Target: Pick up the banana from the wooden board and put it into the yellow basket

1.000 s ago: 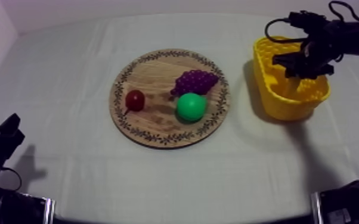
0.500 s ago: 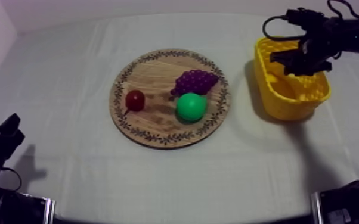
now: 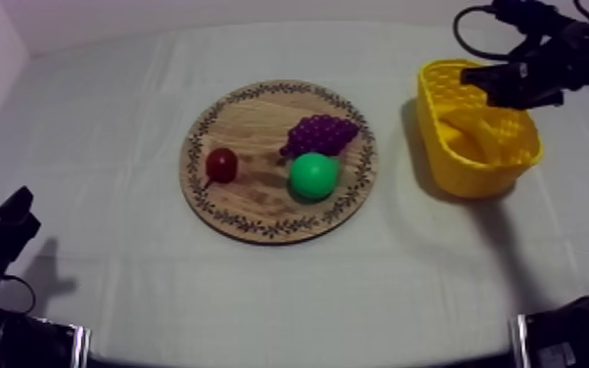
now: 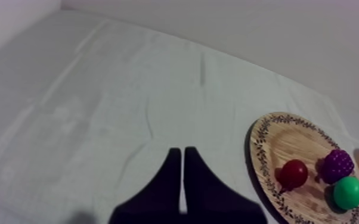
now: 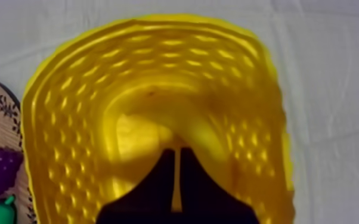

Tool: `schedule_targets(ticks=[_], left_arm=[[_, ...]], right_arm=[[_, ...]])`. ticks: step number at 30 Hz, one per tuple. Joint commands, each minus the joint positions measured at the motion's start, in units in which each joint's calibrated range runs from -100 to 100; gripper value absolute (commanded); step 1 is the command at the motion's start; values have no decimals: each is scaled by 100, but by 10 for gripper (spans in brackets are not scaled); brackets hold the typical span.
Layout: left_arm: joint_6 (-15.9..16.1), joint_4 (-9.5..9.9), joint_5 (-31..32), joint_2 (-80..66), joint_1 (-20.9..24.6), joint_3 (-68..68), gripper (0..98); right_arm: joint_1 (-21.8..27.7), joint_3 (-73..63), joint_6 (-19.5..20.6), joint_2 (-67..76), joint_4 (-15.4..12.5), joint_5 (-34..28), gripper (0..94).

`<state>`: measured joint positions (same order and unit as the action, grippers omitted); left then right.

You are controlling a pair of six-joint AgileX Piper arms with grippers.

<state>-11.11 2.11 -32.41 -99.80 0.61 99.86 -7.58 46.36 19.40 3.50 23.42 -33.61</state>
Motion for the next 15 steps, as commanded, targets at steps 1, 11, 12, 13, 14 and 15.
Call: schedule_targets(ticks=[1, 11, 12, 13, 14, 15], left_arm=[[0, 2, 0, -3, 0, 3, 1], [-1, 2, 0, -3, 0, 3, 1], [-3, 2, 0, -3, 0, 3, 1], [-2, 2, 0, -3, 0, 3, 1], [-1, 2, 0, -3, 0, 3, 1], [-1, 2, 0, -3, 0, 3, 1]], right_arm=[[31, 338, 93, 565, 111, 129, 6], [307, 2373, 932, 2698, 1124, 651, 6], [339, 2567, 963, 2922, 1178, 680, 6], [371, 2759, 987, 3150, 1220, 705, 6], [406, 2950, 987, 3378, 1246, 742, 6], [441, 3141, 974, 3604, 1259, 778, 6]])
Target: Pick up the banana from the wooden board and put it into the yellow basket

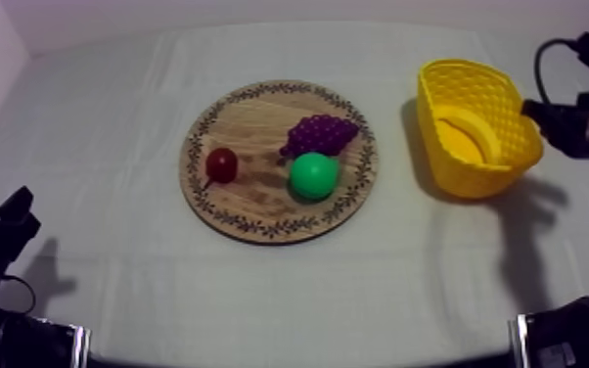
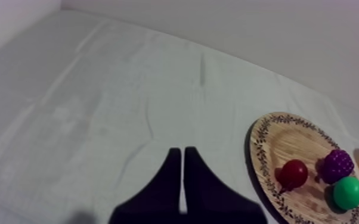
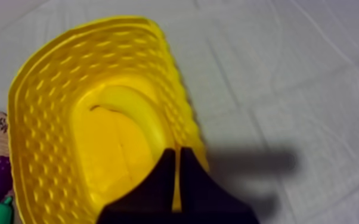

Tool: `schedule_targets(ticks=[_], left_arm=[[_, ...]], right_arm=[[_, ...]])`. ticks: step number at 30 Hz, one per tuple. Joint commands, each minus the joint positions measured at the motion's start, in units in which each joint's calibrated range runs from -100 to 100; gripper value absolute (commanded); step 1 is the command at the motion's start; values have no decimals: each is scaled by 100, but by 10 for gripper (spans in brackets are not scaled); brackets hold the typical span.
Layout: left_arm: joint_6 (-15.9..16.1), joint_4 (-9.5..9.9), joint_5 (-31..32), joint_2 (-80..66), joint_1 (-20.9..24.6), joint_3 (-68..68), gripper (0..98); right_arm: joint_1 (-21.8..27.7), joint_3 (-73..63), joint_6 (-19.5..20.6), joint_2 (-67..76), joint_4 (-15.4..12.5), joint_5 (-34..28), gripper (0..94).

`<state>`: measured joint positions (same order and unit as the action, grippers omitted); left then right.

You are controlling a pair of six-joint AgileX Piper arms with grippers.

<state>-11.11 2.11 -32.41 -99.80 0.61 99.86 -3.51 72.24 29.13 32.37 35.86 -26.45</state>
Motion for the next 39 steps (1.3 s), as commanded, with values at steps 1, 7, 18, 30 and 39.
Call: schedule_targets(ticks=[1, 7, 18, 30, 39], left_arm=[[-1, 2, 0, -3, 0, 3, 1], [0, 2, 0, -3, 0, 3, 1], [0, 2, 0, -3, 0, 3, 1], [0, 2, 0, -3, 0, 3, 1], [-2, 2, 0, -3, 0, 3, 1]], right_arm=[[62, 736, -15, 940, 19, 89, 6], [165, 1708, -355, 2156, -242, 152, 6], [335, 2501, -2124, 3683, -1926, 15, 6], [470, 2731, -3600, 5366, -3318, -937, 6], [730, 2695, -3738, 6264, -3636, -1389, 6]])
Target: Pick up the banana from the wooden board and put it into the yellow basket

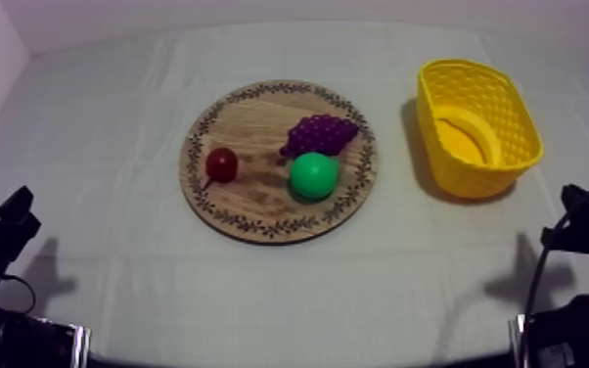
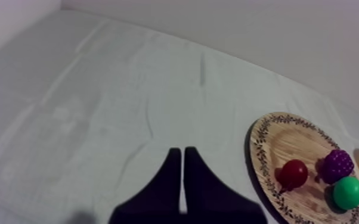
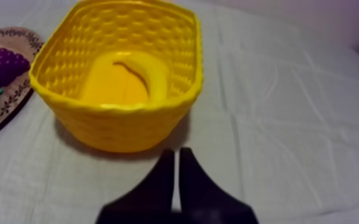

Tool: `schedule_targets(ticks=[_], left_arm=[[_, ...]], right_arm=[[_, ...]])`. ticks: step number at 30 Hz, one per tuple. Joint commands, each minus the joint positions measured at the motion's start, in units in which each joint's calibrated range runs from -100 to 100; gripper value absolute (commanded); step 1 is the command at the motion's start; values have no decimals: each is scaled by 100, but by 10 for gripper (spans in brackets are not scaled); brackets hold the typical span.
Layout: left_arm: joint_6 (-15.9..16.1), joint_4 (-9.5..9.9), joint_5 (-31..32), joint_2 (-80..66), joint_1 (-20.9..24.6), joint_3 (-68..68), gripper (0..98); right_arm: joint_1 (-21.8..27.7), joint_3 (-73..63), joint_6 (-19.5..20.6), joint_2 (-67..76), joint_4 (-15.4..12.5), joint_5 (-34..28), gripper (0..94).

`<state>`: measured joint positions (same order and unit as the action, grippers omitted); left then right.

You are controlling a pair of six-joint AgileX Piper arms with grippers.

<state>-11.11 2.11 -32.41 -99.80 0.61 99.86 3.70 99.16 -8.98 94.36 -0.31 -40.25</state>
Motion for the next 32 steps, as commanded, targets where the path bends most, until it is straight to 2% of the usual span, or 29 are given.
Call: schedule_targets(ticks=[1, 7, 17, 32], left_arm=[[-2, 2, 0, -3, 0, 3, 1], [0, 2, 0, -3, 0, 3, 1], [0, 2, 0, -3, 0, 3, 1], [0, 2, 0, -3, 0, 3, 1]], right_arm=[[22, 5, 96, 87, -24, -18, 6], [44, 24, 212, 133, -44, 51, 6], [51, 61, -118, 139, -63, 198, 6], [52, 62, -165, 139, -64, 203, 6]])
